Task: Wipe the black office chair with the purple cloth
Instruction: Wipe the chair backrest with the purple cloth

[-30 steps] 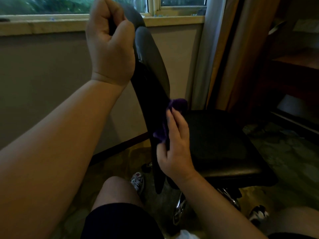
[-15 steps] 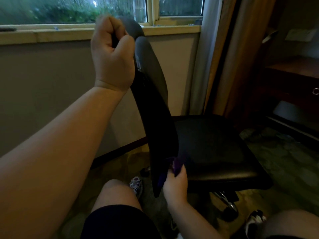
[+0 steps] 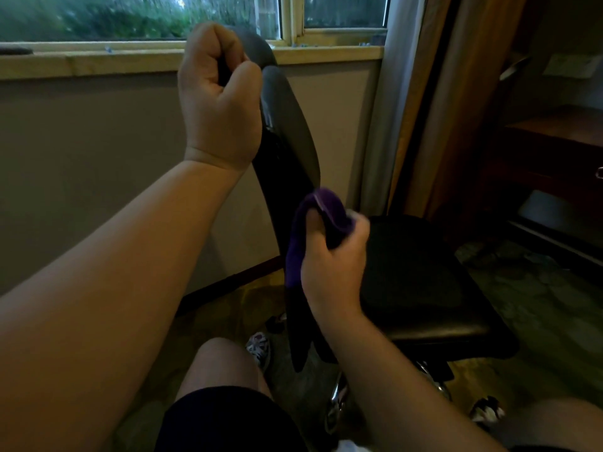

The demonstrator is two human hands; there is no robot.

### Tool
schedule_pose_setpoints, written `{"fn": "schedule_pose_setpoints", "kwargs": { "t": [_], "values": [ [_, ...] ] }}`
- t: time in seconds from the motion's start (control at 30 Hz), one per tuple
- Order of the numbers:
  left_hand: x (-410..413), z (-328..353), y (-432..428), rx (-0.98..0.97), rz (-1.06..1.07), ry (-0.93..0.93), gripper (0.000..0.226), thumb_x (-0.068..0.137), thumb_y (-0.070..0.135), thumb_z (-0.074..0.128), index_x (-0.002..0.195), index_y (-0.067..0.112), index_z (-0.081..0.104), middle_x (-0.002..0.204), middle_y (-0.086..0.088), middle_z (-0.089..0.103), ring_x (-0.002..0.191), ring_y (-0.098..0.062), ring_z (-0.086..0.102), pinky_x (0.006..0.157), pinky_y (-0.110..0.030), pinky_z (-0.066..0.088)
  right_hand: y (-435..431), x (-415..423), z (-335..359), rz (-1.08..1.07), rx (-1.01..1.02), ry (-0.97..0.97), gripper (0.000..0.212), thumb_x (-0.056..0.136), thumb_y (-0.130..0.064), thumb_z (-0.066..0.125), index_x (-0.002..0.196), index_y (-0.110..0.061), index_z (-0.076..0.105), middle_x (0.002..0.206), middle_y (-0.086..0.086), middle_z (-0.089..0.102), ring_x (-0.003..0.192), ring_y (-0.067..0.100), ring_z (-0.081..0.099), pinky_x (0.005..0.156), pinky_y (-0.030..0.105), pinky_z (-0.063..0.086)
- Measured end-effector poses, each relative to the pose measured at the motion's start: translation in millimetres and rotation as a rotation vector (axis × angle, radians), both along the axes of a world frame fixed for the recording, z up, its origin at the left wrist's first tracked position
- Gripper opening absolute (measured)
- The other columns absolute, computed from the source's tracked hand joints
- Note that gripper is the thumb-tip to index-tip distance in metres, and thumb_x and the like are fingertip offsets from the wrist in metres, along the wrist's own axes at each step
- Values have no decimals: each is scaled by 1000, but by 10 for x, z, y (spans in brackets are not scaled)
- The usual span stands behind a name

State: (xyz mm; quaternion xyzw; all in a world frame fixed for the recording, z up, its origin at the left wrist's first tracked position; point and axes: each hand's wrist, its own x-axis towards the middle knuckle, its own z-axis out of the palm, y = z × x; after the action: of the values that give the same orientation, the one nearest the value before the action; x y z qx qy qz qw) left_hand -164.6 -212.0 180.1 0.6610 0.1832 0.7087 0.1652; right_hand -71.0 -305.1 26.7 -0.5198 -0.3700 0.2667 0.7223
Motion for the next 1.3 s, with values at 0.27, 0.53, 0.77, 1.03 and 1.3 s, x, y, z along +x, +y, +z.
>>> {"fn": "schedule_pose_setpoints", "kwargs": {
  "t": [0.27, 0.53, 0.77, 1.03, 1.3],
  "values": [
    [-19, -14, 22, 17, 2, 12, 32, 72, -9, 41, 71, 22, 38, 75, -16, 38, 68, -39, 38, 63, -51, 33, 132, 62, -96, -42, 118, -221, 27, 88, -64, 61, 109, -57, 45, 108, -26, 63, 94, -5, 65, 72, 10, 51],
    [3, -13, 29, 28, -6, -6, 33, 72, -10, 42, 72, 23, 39, 72, -11, 37, 67, -34, 36, 61, -47, 30, -167, 124, -1406, -6, -467, 37, 41, 98, -17, 62, 117, -45, 41, 109, -8, 60, 101, 4, 63, 75, 17, 46],
    [3, 11, -1, -29, -7, -37, 30, 69, -8, 43, 67, 21, 38, 76, -20, 40, 69, -30, 35, 63, -43, 29, -85, -51, -1147, 3, -564, 629, 58, 104, -35, 50, 156, -28, 25, 145, 10, 48, 131, 36, 50, 111, 55, 40],
    [17, 26, 17, -46, -10, -66, 27, 67, -3, 44, 66, 23, 39, 75, -18, 42, 68, -30, 37, 61, -45, 30, 143, -192, -334, -48, -229, 411, 27, 97, -39, 63, 109, -45, 40, 109, -6, 62, 93, 9, 65, 70, 25, 51],
    [-3, 21, -12, -37, 44, -23, 26, 68, -2, 43, 66, 23, 37, 77, -18, 42, 71, -31, 38, 63, -45, 33, 303, -299, 774, 11, 88, -47, 41, 90, -51, 65, 123, -36, 44, 105, -10, 61, 86, -6, 61, 65, 16, 50]
  ]
}}
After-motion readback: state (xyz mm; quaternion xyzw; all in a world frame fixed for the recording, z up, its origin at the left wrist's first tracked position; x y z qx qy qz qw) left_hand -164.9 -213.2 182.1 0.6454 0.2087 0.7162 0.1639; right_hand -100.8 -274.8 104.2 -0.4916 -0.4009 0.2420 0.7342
